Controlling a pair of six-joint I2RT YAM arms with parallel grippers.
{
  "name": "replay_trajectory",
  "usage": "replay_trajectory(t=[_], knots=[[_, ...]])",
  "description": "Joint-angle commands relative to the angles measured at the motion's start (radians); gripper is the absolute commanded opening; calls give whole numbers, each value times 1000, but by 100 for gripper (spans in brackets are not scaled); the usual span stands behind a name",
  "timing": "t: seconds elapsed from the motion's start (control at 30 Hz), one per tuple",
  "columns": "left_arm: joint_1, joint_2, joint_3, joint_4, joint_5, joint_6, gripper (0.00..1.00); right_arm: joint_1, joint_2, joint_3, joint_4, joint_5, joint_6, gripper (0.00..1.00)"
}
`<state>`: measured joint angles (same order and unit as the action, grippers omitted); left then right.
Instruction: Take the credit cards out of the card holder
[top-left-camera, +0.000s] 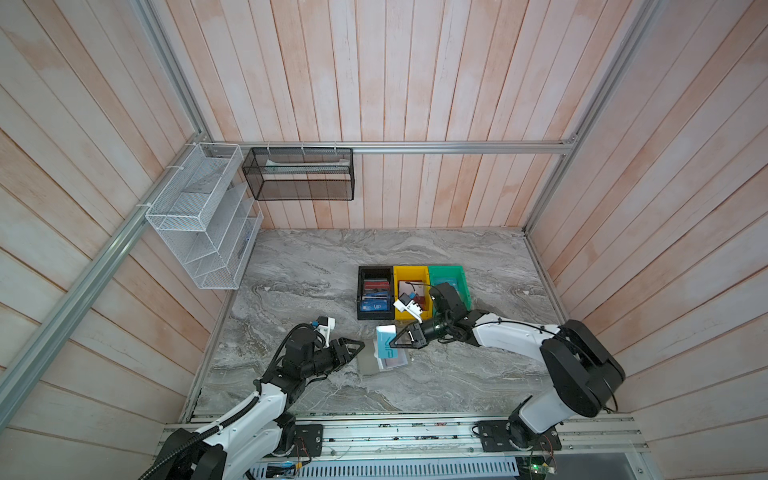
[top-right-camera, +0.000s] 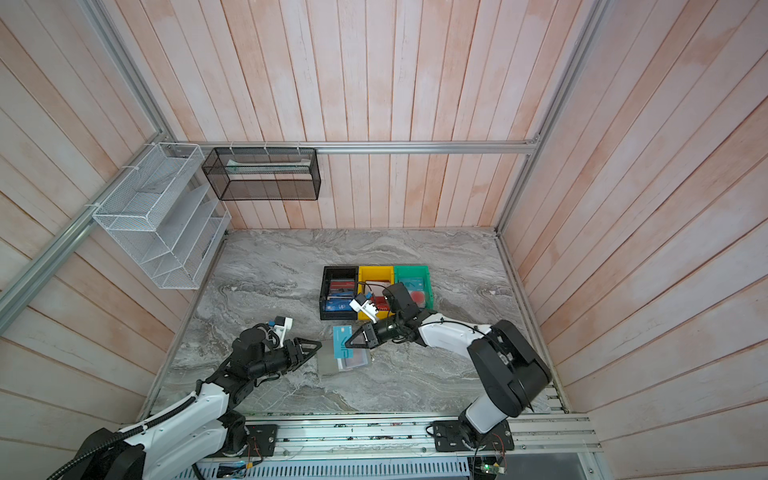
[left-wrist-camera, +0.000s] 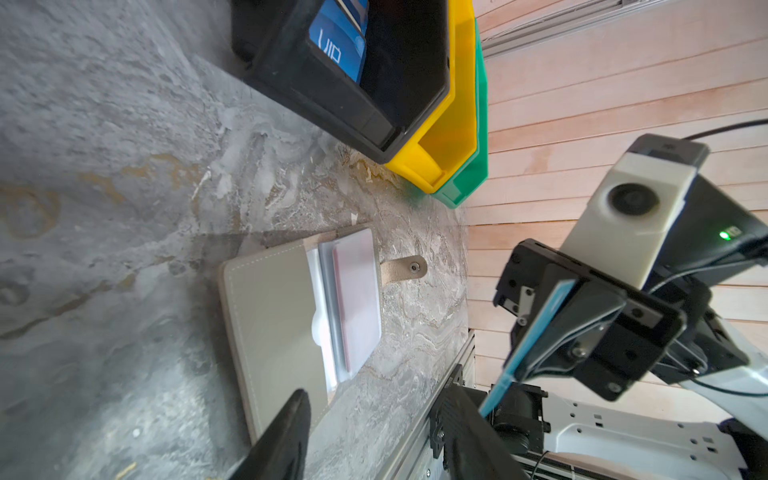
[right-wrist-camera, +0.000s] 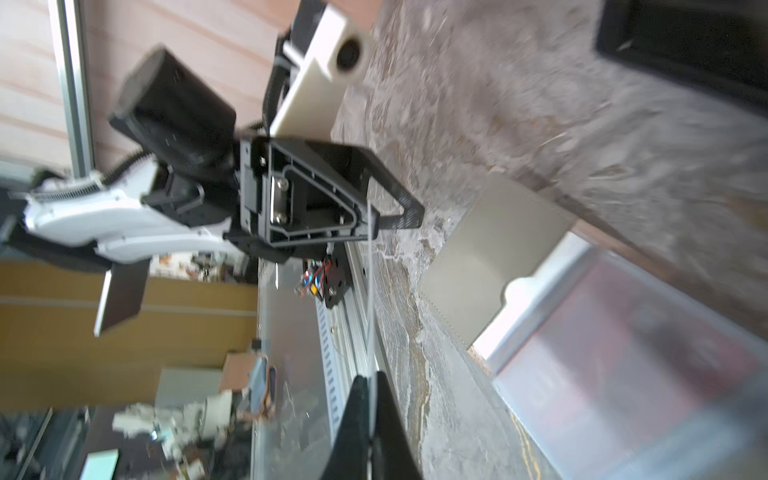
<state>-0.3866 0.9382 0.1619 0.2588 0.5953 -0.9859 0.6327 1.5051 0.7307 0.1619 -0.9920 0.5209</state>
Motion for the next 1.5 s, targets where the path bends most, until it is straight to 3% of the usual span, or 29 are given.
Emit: replay_trajectory(t=[0.0, 0.13, 0.27, 0.37, 0.43, 0.67, 0.73, 0.87, 1.17, 1.47], knots=[[0, 28, 29, -3, -16, 32, 55, -48, -127, -91, 180, 178, 267, 0], [0, 76, 36, 48, -10, 18, 56, -71, -286, -99, 149, 436, 407, 0], [0, 106, 54, 66, -5, 18, 56, -73, -428, -74, 8, 813, 509, 0], [-1, 114, 64, 68, -1, 20, 56, -73, -512, -103, 9, 1020, 574, 0], [-1, 114, 68, 71, 0, 20, 56, -73, -534, -115, 28, 1092, 591, 0], [-1, 113, 71, 60, 3, 24, 56, -75, -485, -102, 56, 1203, 623, 0], [-1, 110, 68, 60, 4, 23, 56, -77, -458, -88, 18, 1233, 709, 0], [-1, 101, 67, 53, 1, 23, 56, -110, -421, -125, 77, 1204, 850, 0], [-1, 113, 63, 58, -9, 24, 56, -221, -298, -149, 228, 1041, 1017, 0], [-1, 121, 56, 67, -18, 23, 56, -230, -180, -176, 344, 1043, 1103, 0]])
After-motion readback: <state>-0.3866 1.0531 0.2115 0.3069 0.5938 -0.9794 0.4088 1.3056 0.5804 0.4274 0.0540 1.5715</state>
